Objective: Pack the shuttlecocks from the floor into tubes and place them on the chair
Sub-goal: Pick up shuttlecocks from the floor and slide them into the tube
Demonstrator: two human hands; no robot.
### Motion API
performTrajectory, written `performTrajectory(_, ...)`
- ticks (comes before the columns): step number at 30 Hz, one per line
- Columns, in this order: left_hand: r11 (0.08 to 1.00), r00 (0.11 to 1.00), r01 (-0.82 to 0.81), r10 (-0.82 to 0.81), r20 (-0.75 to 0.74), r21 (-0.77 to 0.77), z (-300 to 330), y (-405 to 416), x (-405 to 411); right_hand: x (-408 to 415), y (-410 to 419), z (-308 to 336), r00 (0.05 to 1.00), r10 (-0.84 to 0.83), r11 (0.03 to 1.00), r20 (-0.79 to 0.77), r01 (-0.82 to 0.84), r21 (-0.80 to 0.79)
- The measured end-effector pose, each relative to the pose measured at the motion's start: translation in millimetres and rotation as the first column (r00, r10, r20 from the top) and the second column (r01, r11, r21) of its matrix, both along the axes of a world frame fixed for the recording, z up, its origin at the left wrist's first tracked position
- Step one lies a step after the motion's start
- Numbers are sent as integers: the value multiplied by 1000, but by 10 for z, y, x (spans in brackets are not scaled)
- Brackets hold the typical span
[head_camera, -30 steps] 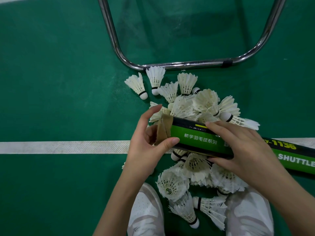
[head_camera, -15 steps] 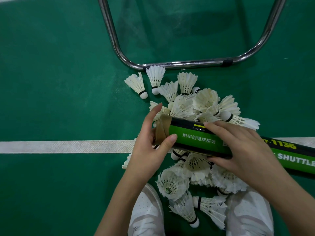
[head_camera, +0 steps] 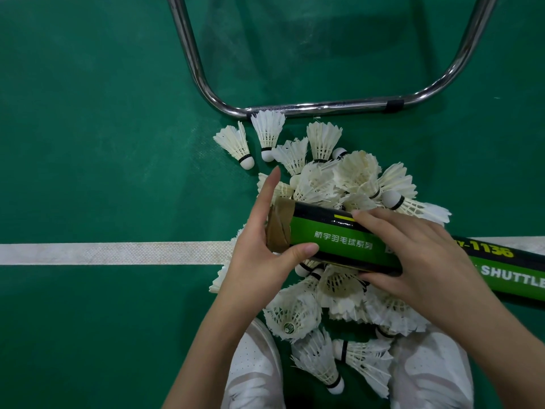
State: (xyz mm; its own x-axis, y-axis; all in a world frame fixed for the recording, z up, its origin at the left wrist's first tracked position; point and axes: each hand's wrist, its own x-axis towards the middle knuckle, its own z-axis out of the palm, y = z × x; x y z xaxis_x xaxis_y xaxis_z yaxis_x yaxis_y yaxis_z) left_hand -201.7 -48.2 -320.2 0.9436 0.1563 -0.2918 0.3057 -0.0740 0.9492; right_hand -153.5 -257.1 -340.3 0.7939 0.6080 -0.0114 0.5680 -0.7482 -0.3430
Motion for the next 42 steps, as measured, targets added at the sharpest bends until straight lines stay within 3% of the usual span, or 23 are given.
performTrajectory(13,999,999,35,-35,-17,-39,-59,127,3,2,139,41,999,3,999,-36,-5,-43)
performTrajectory(19,989,989,143,-144,-29,-44,32,259,-45,-118,172,89,998,28,999,-61,-30,-30)
performTrajectory(26,996,996,88,-88,-7,23,80,259,-157,-92,175,225,990,49,998,129,-46,-34)
performTrajectory(37,987,985,145,-150,-83,-63,1,266,-120,-122,161,82,997,59,997,48,-56,-52)
performTrajectory(42,999,997,37,-39,-61,-36,-39,259,-201,-70,135,89,997,51,997,50,-48,-54)
